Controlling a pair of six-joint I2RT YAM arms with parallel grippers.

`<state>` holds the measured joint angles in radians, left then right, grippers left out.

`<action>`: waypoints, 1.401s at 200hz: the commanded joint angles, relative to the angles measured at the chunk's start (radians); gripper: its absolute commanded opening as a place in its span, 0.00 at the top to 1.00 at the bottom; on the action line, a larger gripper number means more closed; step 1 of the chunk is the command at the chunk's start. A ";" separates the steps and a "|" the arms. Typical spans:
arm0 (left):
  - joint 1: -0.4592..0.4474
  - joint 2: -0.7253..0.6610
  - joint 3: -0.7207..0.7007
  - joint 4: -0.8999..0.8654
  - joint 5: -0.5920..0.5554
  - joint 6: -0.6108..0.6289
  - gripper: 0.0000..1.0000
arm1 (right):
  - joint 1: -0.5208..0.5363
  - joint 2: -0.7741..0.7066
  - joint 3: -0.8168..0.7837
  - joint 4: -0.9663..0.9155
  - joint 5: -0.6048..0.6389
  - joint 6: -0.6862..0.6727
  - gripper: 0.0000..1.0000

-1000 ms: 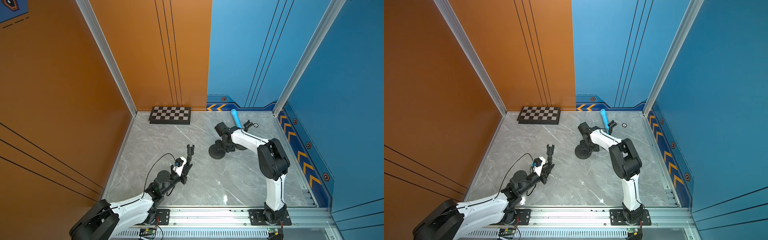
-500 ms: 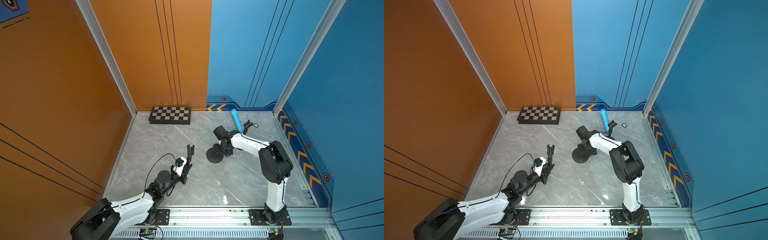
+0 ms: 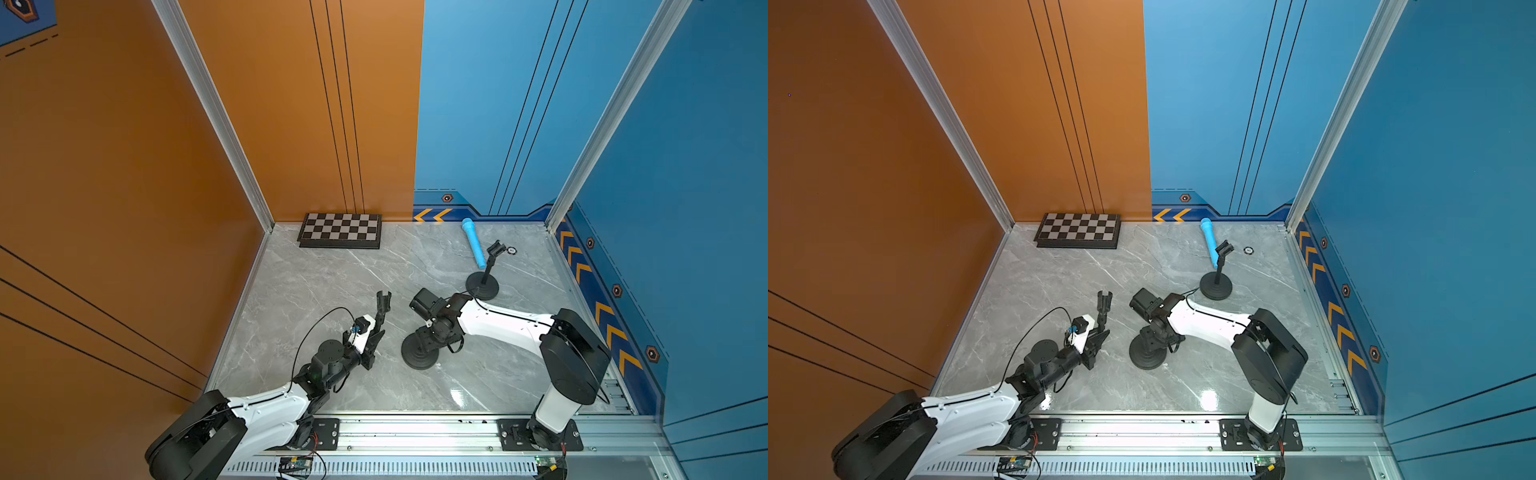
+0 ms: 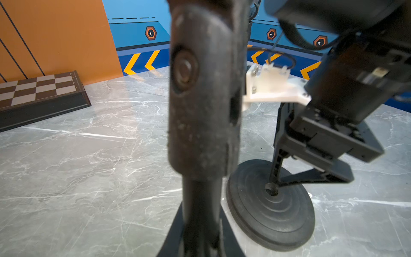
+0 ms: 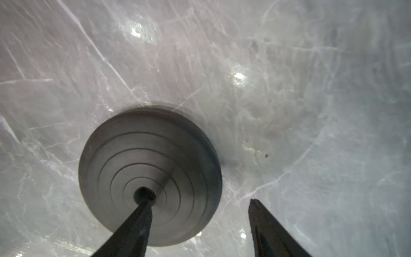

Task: Assemble a microphone stand
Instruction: Move the microphone stand base to the center of the board, then hold the microphone stand pole at the microphone stand base.

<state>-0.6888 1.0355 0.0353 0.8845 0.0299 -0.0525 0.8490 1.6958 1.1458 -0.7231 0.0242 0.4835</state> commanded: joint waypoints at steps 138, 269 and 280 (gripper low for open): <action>-0.101 -0.074 0.133 0.021 0.270 -0.166 1.00 | 0.316 -0.808 -0.410 0.729 -0.072 -0.338 0.21; -0.221 -0.121 0.224 0.019 0.542 -0.125 1.00 | 0.155 -0.875 -0.397 0.813 -0.418 -0.492 0.26; -0.227 -0.118 0.226 0.019 0.549 -0.118 1.00 | 0.148 -0.874 -0.389 0.802 -0.455 -0.493 0.28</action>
<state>-0.8963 0.9291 0.2260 0.8852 0.5259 -0.2050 1.0168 0.8444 0.7094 0.1196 -0.3008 0.0036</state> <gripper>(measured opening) 0.185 0.734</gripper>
